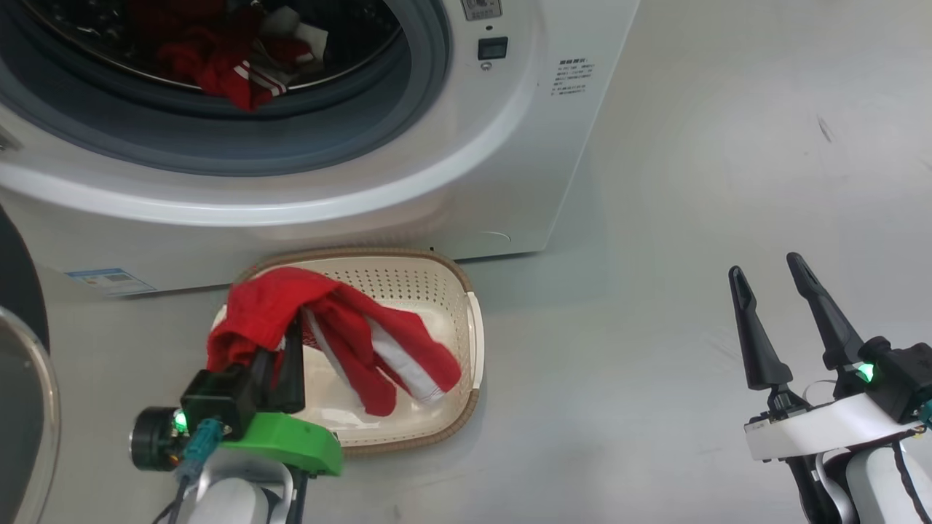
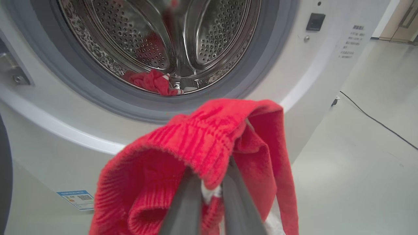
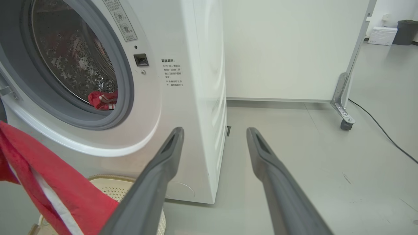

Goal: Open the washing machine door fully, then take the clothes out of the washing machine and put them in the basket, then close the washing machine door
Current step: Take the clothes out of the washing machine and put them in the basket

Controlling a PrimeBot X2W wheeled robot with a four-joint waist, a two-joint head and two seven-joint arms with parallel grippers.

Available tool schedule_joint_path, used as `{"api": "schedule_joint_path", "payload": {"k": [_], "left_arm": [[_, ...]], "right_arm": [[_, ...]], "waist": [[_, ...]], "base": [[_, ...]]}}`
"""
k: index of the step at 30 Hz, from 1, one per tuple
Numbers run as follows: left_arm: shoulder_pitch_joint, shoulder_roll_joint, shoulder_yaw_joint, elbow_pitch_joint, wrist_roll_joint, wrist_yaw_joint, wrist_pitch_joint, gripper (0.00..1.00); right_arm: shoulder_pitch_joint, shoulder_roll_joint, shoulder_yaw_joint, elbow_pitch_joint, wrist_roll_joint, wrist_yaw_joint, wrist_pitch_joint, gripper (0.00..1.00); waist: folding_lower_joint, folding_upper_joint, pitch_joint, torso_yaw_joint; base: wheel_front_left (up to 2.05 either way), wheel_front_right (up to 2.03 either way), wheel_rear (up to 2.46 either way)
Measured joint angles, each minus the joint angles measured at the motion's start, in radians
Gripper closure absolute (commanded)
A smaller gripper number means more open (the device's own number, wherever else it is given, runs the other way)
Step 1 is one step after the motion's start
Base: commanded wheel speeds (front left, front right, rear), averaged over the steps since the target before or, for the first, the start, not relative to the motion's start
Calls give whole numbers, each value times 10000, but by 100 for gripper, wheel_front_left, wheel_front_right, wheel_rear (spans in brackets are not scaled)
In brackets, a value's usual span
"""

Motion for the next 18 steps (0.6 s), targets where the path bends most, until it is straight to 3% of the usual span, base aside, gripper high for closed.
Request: {"api": "schedule_joint_path", "payload": {"k": [6, 18], "left_arm": [[-190, 4, -293, 1356, -236, 0, 234, 100], [-2213, -8, -750, 3848, -690, 0, 1158, 100]], "right_arm": [[-221, -75, 13, -199, 98, 0, 0, 0], [-1019, -219, 146, -504, 366, 0, 0, 0]], "waist": [[0, 0, 545, -203], [0, 0, 1753, -598]], "base": [[0, 0, 0], [0, 0, 0]]}}
